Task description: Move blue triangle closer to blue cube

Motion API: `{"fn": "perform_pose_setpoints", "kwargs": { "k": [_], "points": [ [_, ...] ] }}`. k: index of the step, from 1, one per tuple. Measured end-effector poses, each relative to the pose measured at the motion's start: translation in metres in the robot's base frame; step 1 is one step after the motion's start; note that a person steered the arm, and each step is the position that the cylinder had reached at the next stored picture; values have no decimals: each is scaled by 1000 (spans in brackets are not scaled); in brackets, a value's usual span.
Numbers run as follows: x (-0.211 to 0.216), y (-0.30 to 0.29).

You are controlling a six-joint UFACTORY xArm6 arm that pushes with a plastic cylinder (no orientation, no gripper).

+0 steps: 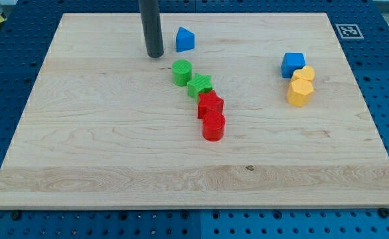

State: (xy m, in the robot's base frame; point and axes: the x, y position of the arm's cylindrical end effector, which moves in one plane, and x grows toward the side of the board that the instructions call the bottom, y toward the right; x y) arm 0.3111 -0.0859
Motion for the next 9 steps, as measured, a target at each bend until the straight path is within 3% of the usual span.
{"fn": "perform_pose_setpoints", "kwargs": {
  "k": [2, 4, 7, 9],
  "points": [
    [-46, 15],
    [-52, 89],
    [-55, 32],
    [-32, 47]
  ]
}}
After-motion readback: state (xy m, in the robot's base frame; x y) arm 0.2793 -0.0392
